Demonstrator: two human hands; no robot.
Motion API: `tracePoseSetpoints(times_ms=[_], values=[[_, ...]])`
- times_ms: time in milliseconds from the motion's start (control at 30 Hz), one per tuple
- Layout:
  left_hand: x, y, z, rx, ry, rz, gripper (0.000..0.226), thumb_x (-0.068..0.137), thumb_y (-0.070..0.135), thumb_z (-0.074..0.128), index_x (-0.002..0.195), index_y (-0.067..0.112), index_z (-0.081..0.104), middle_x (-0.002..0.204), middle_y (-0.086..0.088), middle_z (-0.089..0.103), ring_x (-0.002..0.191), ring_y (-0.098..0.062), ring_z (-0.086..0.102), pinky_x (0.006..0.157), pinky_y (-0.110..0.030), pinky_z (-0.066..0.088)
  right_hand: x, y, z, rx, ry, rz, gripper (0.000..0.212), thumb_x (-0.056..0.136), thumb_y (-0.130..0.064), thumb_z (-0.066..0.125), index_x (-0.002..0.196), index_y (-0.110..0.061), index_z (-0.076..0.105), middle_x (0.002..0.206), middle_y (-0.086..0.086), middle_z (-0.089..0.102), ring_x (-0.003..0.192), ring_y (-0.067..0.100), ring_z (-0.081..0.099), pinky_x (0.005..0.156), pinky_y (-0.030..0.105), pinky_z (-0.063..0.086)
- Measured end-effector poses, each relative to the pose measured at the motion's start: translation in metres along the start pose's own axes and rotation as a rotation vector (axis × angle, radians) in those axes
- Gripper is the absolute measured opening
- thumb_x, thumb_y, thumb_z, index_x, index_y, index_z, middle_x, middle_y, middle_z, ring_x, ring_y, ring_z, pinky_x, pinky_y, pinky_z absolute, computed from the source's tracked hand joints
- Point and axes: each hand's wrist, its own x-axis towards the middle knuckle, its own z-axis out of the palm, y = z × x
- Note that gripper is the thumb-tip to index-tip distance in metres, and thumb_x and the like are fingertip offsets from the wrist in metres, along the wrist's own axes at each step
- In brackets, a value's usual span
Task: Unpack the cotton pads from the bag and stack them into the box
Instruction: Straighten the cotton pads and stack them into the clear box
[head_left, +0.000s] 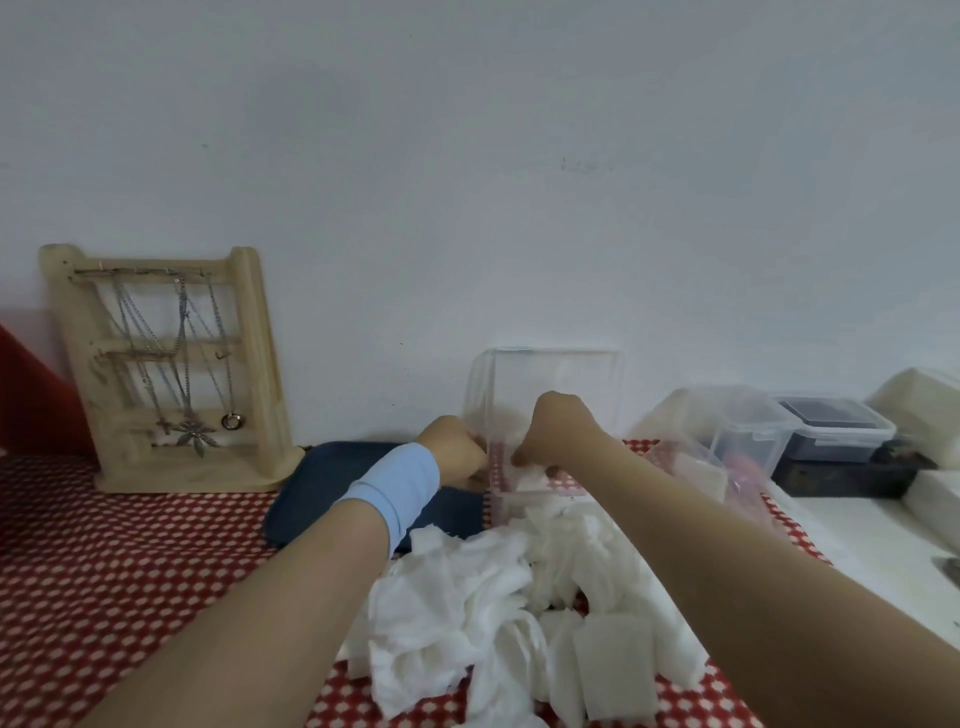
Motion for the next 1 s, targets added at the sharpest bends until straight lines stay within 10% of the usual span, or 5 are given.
tracePoseSetpoints(times_ms=[167, 300, 1000], values=[[-0.001, 0.0, 0.001, -0.008, 0.027, 0.009, 0.025, 0.096, 0.001, 0.059, 0.119, 0.0, 0.068, 0.109, -0.018, 0.073, 0.1, -0.032, 0.072, 0.09, -0.038, 0.061, -0.002, -0.008, 0.004, 0.316, -0.134, 0.105, 0.055, 0.075, -0.053, 0.083, 0.073, -0.002, 0.062, 0.064, 0.013, 0.073, 0.056, 0.025, 0.07, 0.074, 0.031, 0.062], [-0.001, 0.007, 0.002, -0.055, 0.082, 0.031, 0.022, 0.098, -0.001, 0.056, 0.116, -0.002, 0.069, 0.111, -0.019, 0.073, 0.102, -0.035, 0.072, 0.093, -0.044, 0.059, 0.0, 0.001, -0.002, 0.654, -0.18, 0.142, 0.04, 0.085, -0.023, 0.081, 0.101, 0.01, 0.066, 0.093, 0.022, 0.074, 0.079, 0.034, 0.077, 0.078, 0.046, 0.064], [-0.006, 0.017, 0.007, 0.645, 0.012, 0.341, 0.034, 0.101, 0.021, 0.056, 0.132, 0.013, 0.066, 0.128, -0.01, 0.068, 0.114, -0.029, 0.065, 0.1, -0.037, 0.051, 0.007, 0.009, 0.007, 0.654, -0.235, 0.224, 0.02, 0.098, -0.01, 0.057, 0.103, 0.003, 0.072, 0.092, 0.012, 0.073, 0.069, 0.023, 0.067, 0.069, 0.033, 0.054]])
